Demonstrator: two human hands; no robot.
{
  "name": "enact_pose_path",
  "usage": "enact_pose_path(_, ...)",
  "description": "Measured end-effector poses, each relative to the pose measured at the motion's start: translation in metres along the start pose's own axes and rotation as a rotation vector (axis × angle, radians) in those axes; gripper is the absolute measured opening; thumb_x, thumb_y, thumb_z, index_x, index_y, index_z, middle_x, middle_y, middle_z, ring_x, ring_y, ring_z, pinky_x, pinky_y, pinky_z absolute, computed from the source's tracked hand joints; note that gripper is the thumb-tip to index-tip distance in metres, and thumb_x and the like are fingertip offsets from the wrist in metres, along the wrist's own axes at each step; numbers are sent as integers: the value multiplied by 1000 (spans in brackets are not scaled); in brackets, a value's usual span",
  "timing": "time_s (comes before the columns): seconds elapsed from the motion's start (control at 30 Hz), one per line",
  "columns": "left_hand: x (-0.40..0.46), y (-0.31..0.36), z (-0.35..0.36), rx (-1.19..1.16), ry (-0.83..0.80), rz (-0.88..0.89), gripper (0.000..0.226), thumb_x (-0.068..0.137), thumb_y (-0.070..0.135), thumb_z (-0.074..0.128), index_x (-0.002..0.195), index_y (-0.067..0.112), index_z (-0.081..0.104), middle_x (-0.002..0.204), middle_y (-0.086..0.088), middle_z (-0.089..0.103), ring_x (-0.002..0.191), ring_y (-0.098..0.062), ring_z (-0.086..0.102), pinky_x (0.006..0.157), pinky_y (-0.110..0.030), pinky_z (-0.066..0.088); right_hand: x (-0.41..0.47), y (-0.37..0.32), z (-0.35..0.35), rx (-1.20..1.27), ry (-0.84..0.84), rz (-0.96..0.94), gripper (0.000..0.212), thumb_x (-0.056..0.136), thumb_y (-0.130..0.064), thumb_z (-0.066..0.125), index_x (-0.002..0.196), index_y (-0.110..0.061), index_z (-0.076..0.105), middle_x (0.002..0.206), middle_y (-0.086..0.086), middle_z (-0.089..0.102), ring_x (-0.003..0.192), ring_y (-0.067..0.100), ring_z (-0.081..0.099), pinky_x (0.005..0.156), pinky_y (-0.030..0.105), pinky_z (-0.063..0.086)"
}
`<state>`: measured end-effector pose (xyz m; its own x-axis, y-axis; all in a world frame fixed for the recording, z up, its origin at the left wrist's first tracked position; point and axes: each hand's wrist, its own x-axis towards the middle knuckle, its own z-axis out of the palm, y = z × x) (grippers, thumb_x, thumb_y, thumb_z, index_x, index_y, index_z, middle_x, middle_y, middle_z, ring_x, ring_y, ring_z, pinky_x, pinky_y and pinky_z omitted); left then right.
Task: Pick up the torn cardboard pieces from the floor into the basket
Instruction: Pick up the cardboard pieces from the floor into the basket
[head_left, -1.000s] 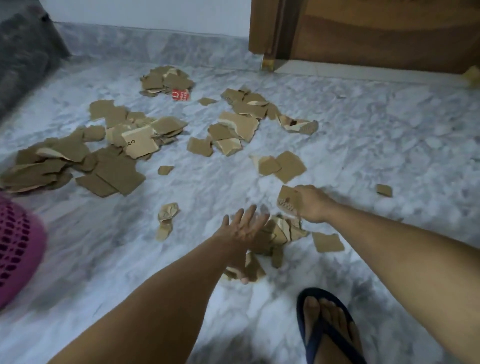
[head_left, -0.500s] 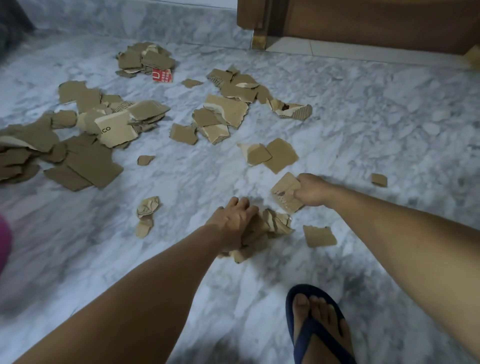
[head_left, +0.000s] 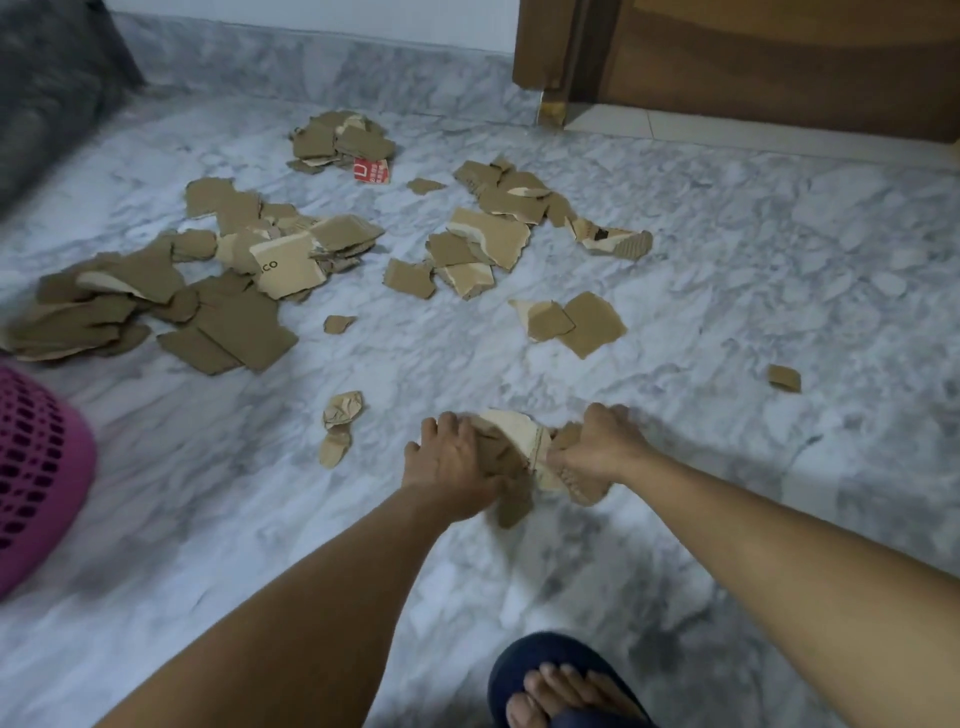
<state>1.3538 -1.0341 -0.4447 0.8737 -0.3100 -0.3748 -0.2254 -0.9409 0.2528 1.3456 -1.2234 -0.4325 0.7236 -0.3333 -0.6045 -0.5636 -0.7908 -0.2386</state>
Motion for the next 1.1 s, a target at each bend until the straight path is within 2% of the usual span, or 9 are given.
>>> enact_pose_path(0.1,4,8,7,-22,8,-97,76,75,35,73,134,12,31,130,-7,30,121,-27,33,90,-40,45,2,-4,11,-3,30,28,89,63,-42,86,133,-9,42,136,12,47,121,30,52,88,33,49)
enact_pose_path(0.23,15,15,2,-240,-22,-157,82,68,16,80,131,15,27,127,-8,33,115,-26,43,79,-31,47,5,-4,5,0,4,1,64,56,-41,89,105,-11,61,106,6,68,98,26,64,71,29,52)
enact_pose_path(0.37,23,13,1,-209,-103,-158,92,65,24,84,135,17,25,129,-7,36,120,-25,41,90,-35,45,5,-5,4,-95,29,-18,68,58,-47,84,111,-13,60,117,10,61,109,32,58,76,32,50)
enact_pose_path(0.47,26,13,1,-242,-149,-175,89,63,32,85,132,15,29,126,-6,39,119,-24,40,96,-38,45,4,-7,7,-71,46,-34,61,67,-38,81,116,-12,55,121,12,57,110,31,58,73,29,44)
enact_pose_path(0.67,23,14,-4,-271,-90,-159,70,68,17,82,122,12,38,118,-6,50,104,-24,53,79,-32,48,-2,-6,7,-51,51,-98,68,67,-31,83,125,-15,49,123,10,58,112,30,57,79,30,47)
enact_pose_path(0.8,19,8,-10,-298,-104,-179,58,73,13,75,118,12,38,106,-9,57,90,-25,55,72,-34,50,-6,-5,8,-77,43,-133,48,64,-30,84,103,-15,61,107,7,64,96,26,60,64,26,42)
enact_pose_path(0.87,18,2,-13,-332,-116,-202,61,70,17,79,115,14,39,101,-8,56,90,-25,56,71,-34,51,-8,-6,11,-109,48,-145,34,64,-27,82,85,-15,57,97,5,61,85,23,56,54,24,35)
enact_pose_path(0.93,19,-6,-17,-360,-110,-223,58,68,17,80,112,14,42,96,-6,54,89,-25,56,69,-32,50,-10,-9,13,-126,49,-157,31,66,-25,79,77,-17,51,92,4,57,83,23,55,54,24,35)
enact_pose_path(1.1,23,-40,-36,-436,-34,-222,48,64,11,80,101,15,49,94,-5,56,92,-28,61,67,-32,50,-11,-13,10,-168,32,-215,47,72,-30,77,112,-17,56,113,7,60,104,29,59,72,30,46)
